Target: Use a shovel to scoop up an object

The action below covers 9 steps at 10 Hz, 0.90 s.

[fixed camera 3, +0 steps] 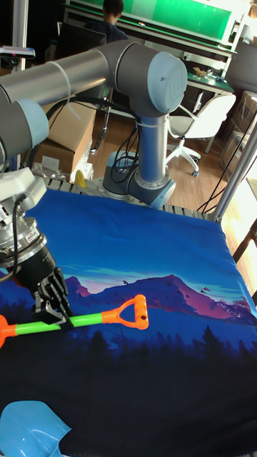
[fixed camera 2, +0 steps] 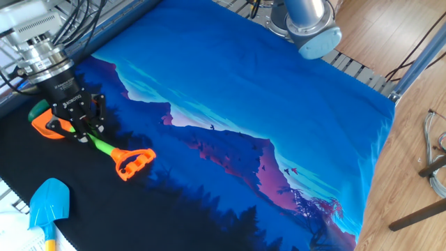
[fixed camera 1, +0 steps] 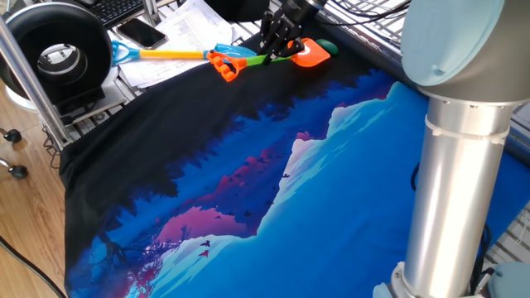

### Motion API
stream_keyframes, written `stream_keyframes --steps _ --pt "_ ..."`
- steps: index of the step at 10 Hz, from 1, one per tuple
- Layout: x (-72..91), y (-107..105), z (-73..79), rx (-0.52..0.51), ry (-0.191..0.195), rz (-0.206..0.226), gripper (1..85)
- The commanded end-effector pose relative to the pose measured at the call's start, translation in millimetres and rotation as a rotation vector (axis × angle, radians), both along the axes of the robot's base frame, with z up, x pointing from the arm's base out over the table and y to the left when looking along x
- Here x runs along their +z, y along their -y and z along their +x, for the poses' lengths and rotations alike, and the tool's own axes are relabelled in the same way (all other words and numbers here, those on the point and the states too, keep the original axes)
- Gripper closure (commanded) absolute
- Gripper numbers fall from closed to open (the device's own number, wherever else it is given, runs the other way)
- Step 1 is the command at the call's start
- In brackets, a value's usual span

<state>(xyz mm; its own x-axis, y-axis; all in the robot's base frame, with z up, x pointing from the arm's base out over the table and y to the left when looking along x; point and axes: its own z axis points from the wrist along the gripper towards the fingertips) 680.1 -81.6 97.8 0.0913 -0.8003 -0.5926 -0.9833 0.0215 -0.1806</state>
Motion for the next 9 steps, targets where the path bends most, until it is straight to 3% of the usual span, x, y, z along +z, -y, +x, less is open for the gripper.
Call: stream_keyframes --steps 1,6,9 --pt "-0.1 3 0.9 0.004 0.010 0.017 84.0" --pt "-10.2 13 -5.2 0.033 0.004 -0.018 84.0" --pt "-12.7 20 -11.4 0.048 0.010 -0.010 84.0"
